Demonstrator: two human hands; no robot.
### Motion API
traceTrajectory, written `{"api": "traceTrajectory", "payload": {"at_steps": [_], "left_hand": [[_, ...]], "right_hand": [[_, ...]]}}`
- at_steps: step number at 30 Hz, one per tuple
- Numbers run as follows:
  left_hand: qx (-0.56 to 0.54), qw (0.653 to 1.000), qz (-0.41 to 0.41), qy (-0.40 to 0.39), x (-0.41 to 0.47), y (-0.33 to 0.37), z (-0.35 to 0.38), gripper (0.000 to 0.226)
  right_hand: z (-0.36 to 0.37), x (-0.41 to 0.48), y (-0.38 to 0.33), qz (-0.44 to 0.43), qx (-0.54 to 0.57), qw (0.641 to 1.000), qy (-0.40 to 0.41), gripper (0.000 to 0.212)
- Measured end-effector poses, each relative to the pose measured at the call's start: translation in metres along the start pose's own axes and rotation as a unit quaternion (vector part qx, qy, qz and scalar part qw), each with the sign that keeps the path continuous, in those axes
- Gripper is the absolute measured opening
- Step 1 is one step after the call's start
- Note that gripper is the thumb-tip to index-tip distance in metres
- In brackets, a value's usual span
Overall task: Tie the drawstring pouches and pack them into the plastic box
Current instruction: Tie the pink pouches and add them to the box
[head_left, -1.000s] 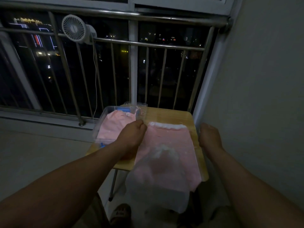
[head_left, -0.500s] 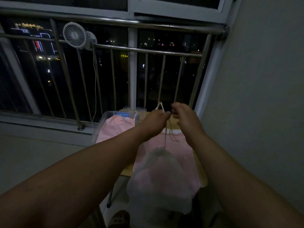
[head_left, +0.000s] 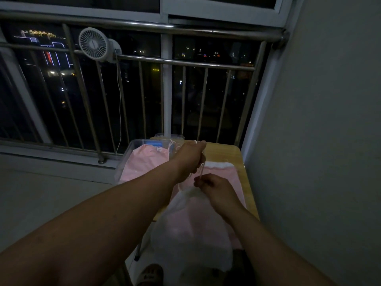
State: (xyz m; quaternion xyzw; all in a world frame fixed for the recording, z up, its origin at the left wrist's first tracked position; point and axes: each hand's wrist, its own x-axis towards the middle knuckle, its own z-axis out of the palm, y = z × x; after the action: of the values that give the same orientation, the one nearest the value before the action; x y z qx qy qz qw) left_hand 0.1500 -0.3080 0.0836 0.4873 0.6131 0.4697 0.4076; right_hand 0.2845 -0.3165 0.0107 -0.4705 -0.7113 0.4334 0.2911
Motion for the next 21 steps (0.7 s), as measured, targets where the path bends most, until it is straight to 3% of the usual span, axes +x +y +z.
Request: {"api": "traceTrajectory", "payload": {"at_steps": [3, 7, 10, 13, 15, 21], "left_hand": [[-0.052, 0.998, -0.027, 0.008, 0.004, -0.003, 0.0, 0.038], [-0.022, 0.999, -0.022, 0.035, 0.008, -0.006, -0.005, 0.031], [-0.117, 0.986, -0.056, 0.105, 0.015, -0.018, -0.016, 0.04], [-0.23, 0.958, -0.102, 0.139, 0.018, -0.029, -0.024, 0.034], [-0.253, 0.944, -0.141, 0.16, 0.014, -0.032, -0.027, 0.033], [-0.193, 0.947, -0.191, 0.171, 0.012, -0.034, -0.026, 0.03]], "right_hand": [[0.0, 0.002, 0.004, 0.009, 0.03, 1.0, 0.001, 0.022], [0.0, 0.0, 0.015, 0.035, 0.132, 0.991, 0.013, 0.026], [-0.003, 0.003, 0.027, 0.091, 0.256, 0.962, 0.038, 0.021], [-0.012, 0.007, 0.034, 0.134, 0.35, 0.924, 0.074, 0.019], [-0.017, 0.007, 0.037, 0.135, 0.346, 0.923, 0.098, 0.02], [-0.026, 0.014, 0.032, 0.027, 0.143, 0.979, 0.14, 0.016]]}}
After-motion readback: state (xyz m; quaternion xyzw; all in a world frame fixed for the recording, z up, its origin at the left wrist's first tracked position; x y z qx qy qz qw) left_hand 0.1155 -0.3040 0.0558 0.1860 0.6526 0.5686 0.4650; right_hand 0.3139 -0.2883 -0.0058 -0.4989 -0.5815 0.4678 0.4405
